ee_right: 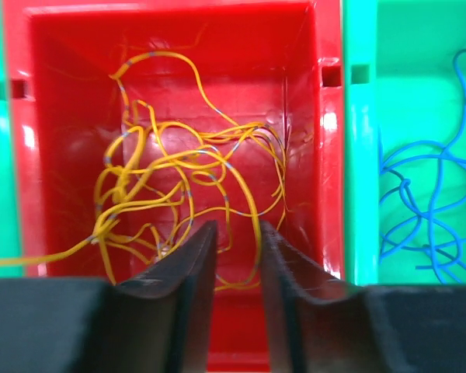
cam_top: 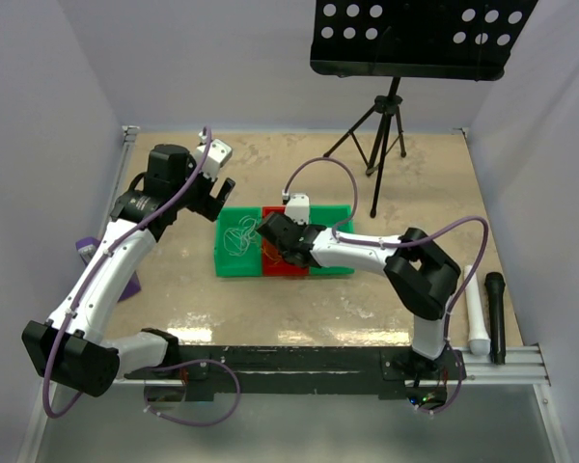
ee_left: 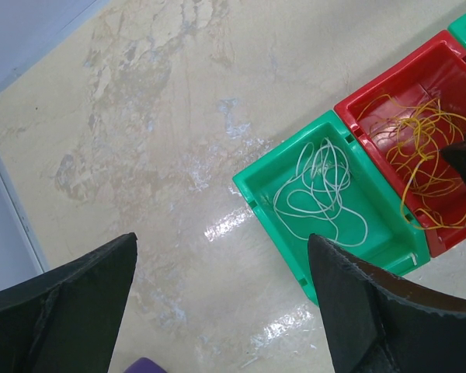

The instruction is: Untangle the cables

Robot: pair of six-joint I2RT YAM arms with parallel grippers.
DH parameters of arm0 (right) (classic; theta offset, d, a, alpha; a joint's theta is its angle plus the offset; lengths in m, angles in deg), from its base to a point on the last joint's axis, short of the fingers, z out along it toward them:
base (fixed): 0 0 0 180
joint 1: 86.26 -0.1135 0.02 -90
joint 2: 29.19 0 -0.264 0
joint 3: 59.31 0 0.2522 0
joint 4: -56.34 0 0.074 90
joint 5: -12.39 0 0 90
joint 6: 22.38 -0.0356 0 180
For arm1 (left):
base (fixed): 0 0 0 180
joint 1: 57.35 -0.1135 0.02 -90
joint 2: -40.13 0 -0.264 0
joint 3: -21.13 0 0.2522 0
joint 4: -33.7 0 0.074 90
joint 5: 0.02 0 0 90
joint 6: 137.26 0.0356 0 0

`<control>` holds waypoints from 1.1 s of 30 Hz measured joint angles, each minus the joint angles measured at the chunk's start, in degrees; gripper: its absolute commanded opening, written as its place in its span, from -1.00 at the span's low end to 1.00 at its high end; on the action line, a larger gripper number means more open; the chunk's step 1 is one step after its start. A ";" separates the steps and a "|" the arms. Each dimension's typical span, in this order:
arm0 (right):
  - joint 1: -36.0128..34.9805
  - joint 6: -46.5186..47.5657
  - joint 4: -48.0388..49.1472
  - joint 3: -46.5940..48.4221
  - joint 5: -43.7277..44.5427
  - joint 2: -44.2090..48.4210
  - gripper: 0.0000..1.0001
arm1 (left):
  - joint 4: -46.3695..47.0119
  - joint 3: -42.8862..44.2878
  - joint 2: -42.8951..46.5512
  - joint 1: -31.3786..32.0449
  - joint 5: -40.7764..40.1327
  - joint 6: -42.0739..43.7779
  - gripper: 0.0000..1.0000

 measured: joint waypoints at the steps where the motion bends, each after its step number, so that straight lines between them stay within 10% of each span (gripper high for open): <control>1: 0.02 0.02 -0.07 0.07 -0.11 0.44 -0.20 | 0.00 0.02 0.00 0.00 -0.02 0.00 0.93; 12: 0.61 -0.28 -3.19 1.03 -1.51 8.98 0.12 | -0.13 0.07 -0.98 -0.02 -0.37 -0.15 1.00; 20: 4.31 5.97 -1.97 1.81 -8.72 20.04 0.97 | -1.51 2.14 -4.55 -1.51 0.35 -1.64 1.00; 33: 16.04 21.33 5.68 8.92 -17.64 27.63 0.97 | -0.55 2.14 -8.59 -10.71 6.91 -2.62 1.00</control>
